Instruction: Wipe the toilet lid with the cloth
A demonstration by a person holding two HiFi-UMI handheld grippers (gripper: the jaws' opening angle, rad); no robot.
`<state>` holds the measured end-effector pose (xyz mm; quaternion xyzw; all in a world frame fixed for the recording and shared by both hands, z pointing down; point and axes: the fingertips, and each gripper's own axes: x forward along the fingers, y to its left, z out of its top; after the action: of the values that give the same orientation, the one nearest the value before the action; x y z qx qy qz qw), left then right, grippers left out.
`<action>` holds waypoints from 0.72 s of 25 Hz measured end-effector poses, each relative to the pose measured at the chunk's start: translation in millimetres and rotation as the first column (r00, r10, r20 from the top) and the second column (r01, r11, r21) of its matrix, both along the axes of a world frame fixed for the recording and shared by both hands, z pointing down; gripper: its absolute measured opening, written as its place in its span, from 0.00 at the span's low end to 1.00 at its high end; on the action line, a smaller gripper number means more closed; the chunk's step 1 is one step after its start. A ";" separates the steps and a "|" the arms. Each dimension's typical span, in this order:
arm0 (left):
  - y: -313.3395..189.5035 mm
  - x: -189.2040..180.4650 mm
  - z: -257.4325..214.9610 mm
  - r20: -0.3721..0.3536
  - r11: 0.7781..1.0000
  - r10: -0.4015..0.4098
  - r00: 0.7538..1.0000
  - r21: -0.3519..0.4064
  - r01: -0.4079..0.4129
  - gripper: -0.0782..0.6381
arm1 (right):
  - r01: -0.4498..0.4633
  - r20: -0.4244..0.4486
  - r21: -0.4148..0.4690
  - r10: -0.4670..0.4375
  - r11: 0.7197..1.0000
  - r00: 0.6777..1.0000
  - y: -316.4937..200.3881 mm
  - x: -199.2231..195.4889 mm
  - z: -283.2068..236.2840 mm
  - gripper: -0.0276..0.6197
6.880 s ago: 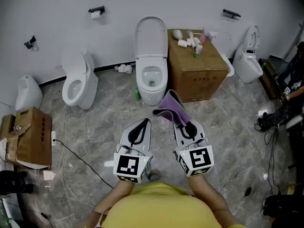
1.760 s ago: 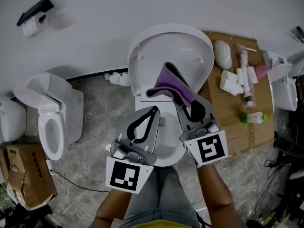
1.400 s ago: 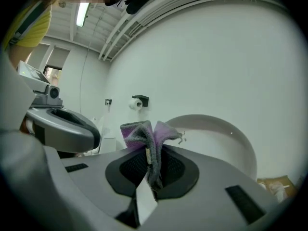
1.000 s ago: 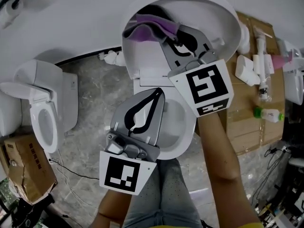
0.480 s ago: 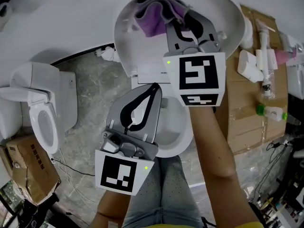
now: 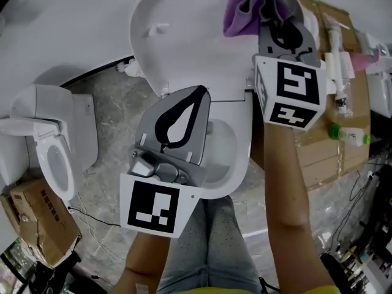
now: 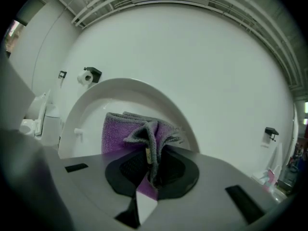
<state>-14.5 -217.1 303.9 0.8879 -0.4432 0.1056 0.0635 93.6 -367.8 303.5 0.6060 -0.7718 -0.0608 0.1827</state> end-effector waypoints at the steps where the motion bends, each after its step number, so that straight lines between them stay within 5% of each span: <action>1: -1.2 2.7 4.2 0.013 1.000 0.008 1.000 -0.015 -0.008 0.10 | -0.009 -0.001 0.000 0.009 1.000 1.000 -0.2 4.4 0.8 0.12; 6: -1.1 13.2 22.6 0.051 0.996 0.040 0.998 -0.077 -0.036 0.10 | -0.044 -0.020 0.000 0.044 0.999 0.999 1.0 16.1 4.1 0.12; 12: 6.6 11.5 32.0 0.069 0.994 0.053 0.996 -0.101 -0.045 0.10 | -0.130 0.065 0.013 0.129 0.991 0.990 4.5 36.3 5.5 0.12; 18: 17.7 -2.9 37.8 0.060 0.993 0.041 0.997 -0.110 -0.034 0.10 | 0.054 0.006 0.094 -0.055 0.994 0.998 50.0 -21.2 -1.0 0.12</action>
<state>-17.3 -199.3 341.7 0.8875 -0.4220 0.1584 0.0958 72.4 -317.8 302.6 0.5929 -0.7851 -0.0993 0.1489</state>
